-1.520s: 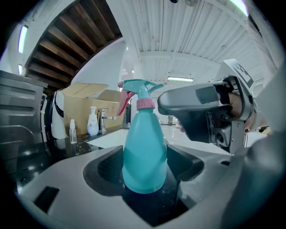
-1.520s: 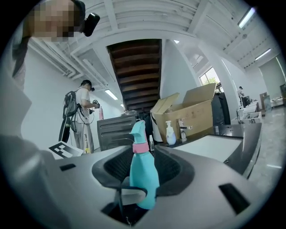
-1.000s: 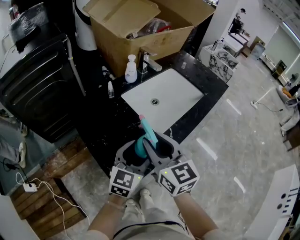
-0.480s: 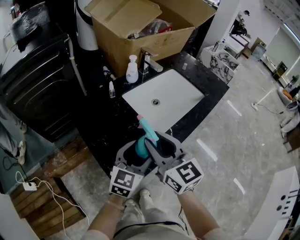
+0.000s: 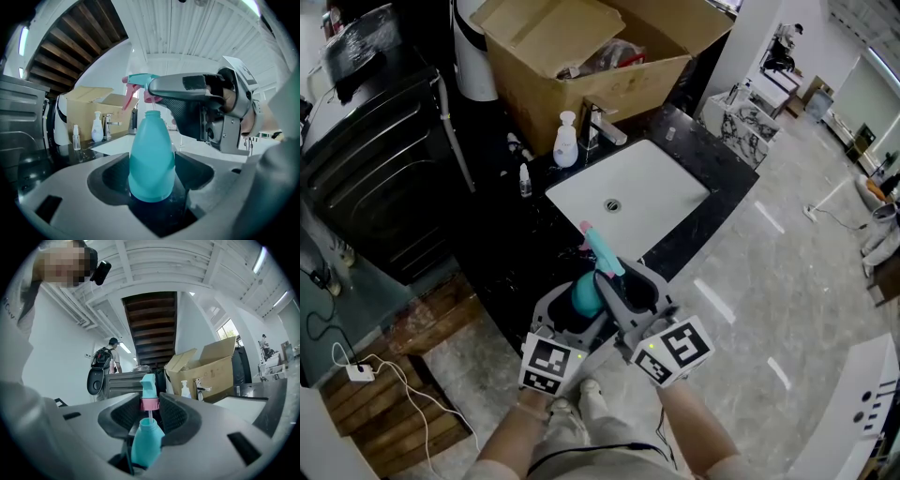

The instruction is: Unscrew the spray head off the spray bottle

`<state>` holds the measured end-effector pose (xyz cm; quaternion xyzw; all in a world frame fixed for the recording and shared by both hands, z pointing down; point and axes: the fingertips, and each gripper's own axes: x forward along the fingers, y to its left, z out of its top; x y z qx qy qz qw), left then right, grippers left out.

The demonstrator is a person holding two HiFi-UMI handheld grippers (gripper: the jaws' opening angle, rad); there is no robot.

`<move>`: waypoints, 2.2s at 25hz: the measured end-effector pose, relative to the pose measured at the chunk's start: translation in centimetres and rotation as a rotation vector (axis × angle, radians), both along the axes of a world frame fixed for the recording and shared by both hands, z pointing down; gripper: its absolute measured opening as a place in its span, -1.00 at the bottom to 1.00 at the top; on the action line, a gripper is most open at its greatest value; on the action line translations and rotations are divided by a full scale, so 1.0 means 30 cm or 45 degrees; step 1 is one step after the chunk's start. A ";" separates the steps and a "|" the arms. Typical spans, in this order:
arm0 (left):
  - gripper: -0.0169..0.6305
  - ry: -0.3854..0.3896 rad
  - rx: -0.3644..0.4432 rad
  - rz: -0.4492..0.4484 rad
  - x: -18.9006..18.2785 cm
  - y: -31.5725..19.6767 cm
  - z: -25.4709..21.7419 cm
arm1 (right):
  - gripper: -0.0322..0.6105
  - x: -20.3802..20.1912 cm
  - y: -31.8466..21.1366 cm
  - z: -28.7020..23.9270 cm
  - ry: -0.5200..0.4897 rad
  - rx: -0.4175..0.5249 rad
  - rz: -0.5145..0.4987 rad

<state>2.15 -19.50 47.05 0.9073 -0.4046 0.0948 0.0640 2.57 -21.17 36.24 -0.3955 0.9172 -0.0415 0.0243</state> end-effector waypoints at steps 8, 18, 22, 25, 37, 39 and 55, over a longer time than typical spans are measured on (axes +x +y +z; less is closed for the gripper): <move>0.00 0.001 -0.007 0.012 0.000 -0.003 0.004 | -0.48 0.011 -0.016 -0.060 -0.060 0.031 0.010; 0.00 -0.001 -0.018 0.024 0.000 -0.007 0.008 | -0.48 0.019 -0.032 -0.164 -0.130 0.086 0.000; 0.00 -0.008 -0.020 0.021 -0.006 -0.014 0.009 | -0.48 0.018 -0.040 -0.190 -0.142 0.099 -0.003; 0.00 -0.003 -0.027 0.021 -0.011 -0.017 0.011 | -0.48 0.018 -0.042 -0.208 -0.151 0.107 -0.006; 0.00 0.010 -0.046 0.012 -0.016 -0.023 0.015 | -0.48 0.016 -0.044 -0.294 -0.204 0.150 -0.014; 0.00 0.011 -0.049 0.008 -0.018 -0.024 0.017 | -0.48 0.016 -0.043 -0.304 -0.205 0.159 -0.015; 0.00 -0.013 -0.036 0.020 -0.017 -0.017 0.017 | -0.48 0.063 -0.034 -0.395 -0.246 0.237 -0.001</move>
